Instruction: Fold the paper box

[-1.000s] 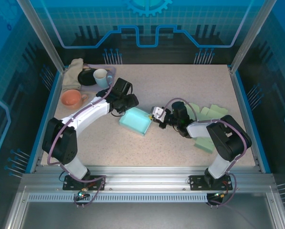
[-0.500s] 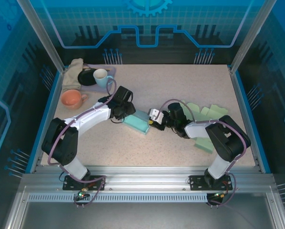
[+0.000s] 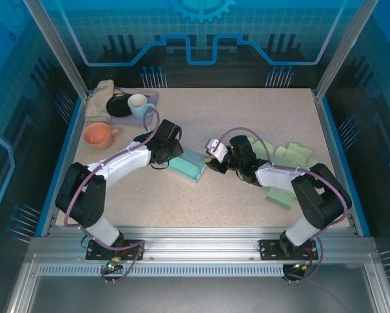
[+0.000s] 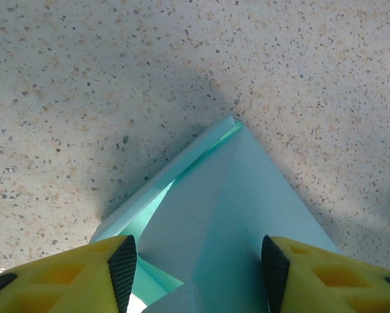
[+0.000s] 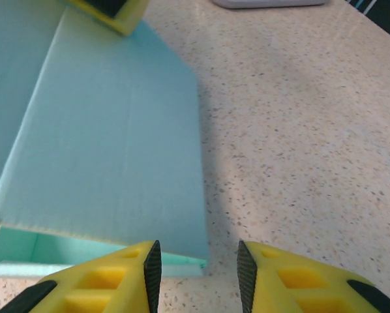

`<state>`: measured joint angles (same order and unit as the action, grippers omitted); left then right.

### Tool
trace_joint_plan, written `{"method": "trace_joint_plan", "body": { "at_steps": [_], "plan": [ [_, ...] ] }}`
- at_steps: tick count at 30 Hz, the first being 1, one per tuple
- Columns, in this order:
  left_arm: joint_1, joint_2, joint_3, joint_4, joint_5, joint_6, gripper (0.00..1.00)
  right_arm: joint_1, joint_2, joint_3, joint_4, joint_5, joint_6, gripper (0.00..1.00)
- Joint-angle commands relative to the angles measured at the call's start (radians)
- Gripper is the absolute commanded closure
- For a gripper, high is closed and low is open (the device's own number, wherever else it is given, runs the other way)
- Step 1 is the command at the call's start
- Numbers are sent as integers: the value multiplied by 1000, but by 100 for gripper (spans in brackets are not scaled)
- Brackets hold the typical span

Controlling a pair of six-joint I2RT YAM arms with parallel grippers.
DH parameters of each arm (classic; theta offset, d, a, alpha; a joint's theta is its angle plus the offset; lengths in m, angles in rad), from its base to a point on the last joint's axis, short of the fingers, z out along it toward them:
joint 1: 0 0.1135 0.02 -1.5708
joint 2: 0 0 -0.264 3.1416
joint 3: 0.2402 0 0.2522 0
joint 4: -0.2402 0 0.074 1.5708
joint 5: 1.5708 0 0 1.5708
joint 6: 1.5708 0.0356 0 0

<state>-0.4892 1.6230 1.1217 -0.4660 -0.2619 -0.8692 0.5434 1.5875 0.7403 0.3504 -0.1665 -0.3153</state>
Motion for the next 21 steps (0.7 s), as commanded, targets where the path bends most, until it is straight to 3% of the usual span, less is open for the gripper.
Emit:
{"method": "trace_joint_plan", "body": {
  "at_steps": [1,5,14,17,21],
  "plan": [
    [-5,-7,-11,-39,-49,-18,44,-1,-38,41,-144,82,119,62],
    [-6,-9,-28,-32,-48,-28,44,-2,-41,111,-259,178,265,61],
    [-6,-34,-75,-37,-64,-41,41,-3,84,379,-551,218,742,56],
    [-6,-41,-86,-54,-76,-43,37,3,135,439,-640,244,813,55],
    [-6,-51,-106,-65,-86,-55,34,38,151,414,-616,262,863,53]
  ]
}}
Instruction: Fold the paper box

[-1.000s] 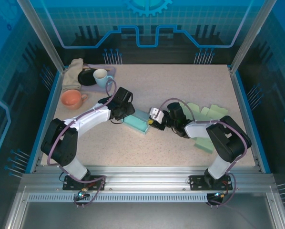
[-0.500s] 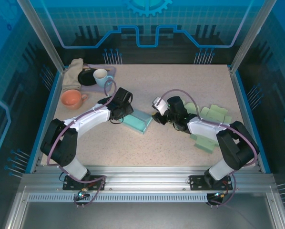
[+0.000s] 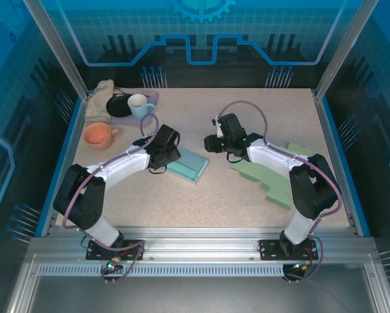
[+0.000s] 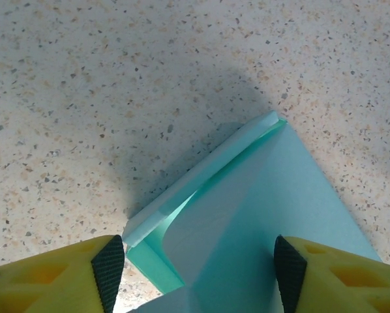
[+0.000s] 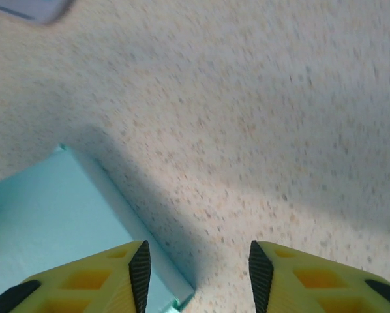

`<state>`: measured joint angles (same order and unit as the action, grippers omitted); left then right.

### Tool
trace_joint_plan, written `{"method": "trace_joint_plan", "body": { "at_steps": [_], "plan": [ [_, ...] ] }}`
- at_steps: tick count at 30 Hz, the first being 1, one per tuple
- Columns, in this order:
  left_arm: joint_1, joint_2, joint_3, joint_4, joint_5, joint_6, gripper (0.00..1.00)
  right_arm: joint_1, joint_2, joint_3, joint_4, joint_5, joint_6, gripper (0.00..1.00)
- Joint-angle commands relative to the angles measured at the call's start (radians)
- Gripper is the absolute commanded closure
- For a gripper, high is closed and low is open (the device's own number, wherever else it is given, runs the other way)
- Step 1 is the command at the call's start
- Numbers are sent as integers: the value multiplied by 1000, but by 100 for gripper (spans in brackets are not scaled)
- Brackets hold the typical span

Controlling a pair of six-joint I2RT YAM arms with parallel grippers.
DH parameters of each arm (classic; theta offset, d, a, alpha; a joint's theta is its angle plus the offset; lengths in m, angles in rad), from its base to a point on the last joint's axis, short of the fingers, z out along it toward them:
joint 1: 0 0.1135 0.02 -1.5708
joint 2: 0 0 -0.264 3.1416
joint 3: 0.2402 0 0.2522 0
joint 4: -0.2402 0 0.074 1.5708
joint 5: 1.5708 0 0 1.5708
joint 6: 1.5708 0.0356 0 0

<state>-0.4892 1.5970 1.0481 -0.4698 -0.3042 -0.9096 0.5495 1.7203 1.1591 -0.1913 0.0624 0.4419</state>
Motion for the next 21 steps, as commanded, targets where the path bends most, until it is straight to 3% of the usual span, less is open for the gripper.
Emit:
{"method": "trace_joint_plan", "body": {
  "at_steps": [1,12,21],
  "plan": [
    [-6,-28,-38,-61,-45,-18,34,41,22,-7,-74,41,116,52],
    [-7,-19,-85,-40,-38,-28,31,154,83,0,-82,102,166,47],
    [-14,-9,-118,-18,-42,-31,30,190,126,-8,-87,142,181,44]
  ]
}}
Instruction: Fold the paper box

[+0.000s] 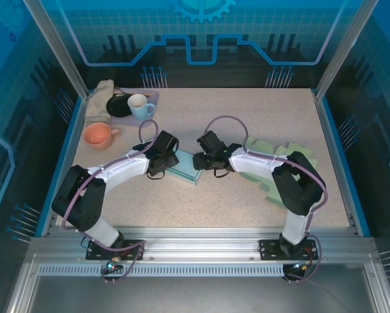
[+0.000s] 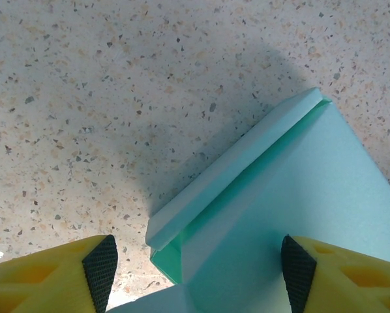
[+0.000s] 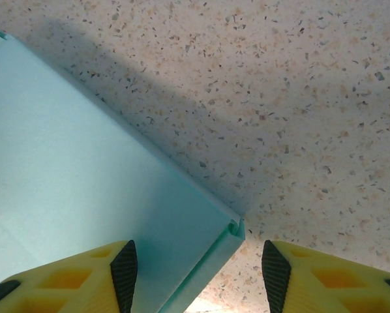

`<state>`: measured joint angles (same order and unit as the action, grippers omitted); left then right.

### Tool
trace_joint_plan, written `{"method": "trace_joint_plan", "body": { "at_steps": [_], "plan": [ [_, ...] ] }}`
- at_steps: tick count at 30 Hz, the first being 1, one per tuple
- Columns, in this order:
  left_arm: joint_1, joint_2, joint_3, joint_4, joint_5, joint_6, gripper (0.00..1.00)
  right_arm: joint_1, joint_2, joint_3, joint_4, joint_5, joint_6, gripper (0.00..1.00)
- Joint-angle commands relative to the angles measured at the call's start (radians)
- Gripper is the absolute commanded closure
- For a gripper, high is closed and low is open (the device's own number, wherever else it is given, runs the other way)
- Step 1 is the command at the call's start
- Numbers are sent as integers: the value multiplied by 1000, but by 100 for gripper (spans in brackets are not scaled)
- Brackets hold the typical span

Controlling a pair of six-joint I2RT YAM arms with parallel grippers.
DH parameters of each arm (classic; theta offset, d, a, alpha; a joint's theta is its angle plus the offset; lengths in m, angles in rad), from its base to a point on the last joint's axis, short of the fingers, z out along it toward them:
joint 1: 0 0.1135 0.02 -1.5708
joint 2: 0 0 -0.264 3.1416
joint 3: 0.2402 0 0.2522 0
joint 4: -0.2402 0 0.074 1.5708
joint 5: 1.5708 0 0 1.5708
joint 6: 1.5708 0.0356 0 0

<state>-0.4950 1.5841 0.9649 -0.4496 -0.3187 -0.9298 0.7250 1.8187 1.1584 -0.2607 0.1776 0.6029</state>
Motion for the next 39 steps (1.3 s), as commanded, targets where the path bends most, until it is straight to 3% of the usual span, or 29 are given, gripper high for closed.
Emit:
{"method": "trace_joint_plan", "body": {
  "at_steps": [1,8,16,20,25,30,39],
  "plan": [
    [-10,5,-42,-31,-25,-11,30,14,39,-8,-13,18,20,44],
    [-9,-23,-57,-49,-46,-6,27,11,66,0,-5,59,9,44],
    [-16,-202,-95,-153,-86,-79,24,2,51,2,3,60,-18,45],
    [-23,-261,-131,-96,-34,-66,23,1,56,1,17,36,-20,45],
    [-30,-218,-98,-40,4,-64,5,2,59,-3,26,23,-24,45],
    [-31,-113,-27,-60,4,-52,5,2,61,-2,29,21,-31,45],
    [-31,-27,-43,77,126,-44,4,0,64,-14,50,2,-46,45]
  ]
}}
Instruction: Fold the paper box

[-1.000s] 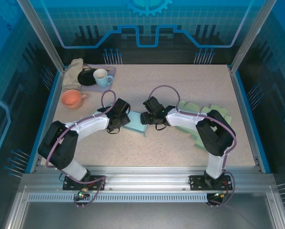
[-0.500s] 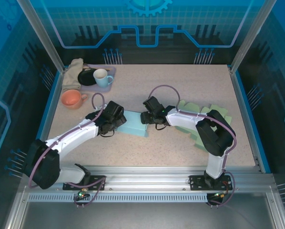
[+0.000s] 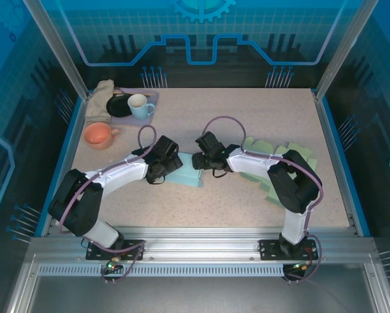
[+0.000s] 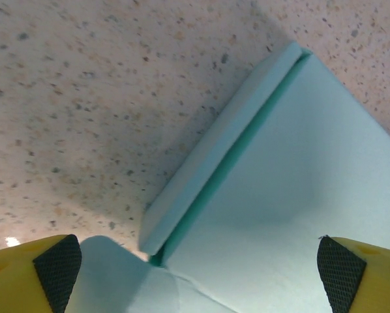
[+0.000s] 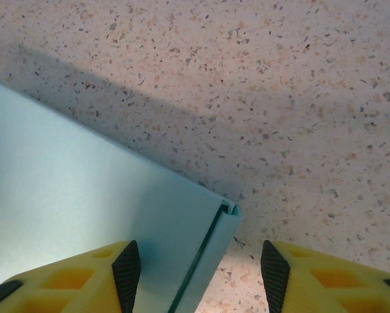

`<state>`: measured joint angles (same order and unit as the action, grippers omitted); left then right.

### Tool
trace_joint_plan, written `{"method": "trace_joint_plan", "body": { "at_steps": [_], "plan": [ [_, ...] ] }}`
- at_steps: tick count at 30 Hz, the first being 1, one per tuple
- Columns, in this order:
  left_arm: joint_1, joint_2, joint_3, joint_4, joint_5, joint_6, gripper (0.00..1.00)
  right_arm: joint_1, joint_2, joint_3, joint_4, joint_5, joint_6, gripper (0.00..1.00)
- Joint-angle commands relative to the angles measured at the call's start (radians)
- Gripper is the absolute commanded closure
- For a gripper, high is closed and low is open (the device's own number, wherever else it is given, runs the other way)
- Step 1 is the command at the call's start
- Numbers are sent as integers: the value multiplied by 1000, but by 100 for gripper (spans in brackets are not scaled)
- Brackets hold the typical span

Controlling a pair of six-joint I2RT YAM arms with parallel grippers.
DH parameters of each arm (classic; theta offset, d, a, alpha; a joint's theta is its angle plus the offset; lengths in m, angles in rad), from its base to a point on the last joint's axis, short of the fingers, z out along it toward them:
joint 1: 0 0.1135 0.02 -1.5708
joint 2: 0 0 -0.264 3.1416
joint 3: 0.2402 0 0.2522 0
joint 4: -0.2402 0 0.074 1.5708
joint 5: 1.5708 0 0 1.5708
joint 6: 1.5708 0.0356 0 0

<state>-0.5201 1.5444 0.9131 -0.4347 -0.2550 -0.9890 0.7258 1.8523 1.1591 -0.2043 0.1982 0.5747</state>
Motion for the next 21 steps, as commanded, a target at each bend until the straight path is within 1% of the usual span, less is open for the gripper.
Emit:
{"method": "trace_joint_plan", "body": {
  "at_steps": [1,5,10,21],
  "plan": [
    [-6,17,10,77,78,18,4,0,31,-16,-4,-20,-19,45],
    [-7,36,17,82,90,38,1,-3,33,-19,2,-22,-22,46],
    [-6,58,9,71,92,47,1,-6,30,-28,9,-27,-24,46],
    [-7,64,-26,93,89,12,4,-9,23,-41,14,-24,-22,46]
  ]
}}
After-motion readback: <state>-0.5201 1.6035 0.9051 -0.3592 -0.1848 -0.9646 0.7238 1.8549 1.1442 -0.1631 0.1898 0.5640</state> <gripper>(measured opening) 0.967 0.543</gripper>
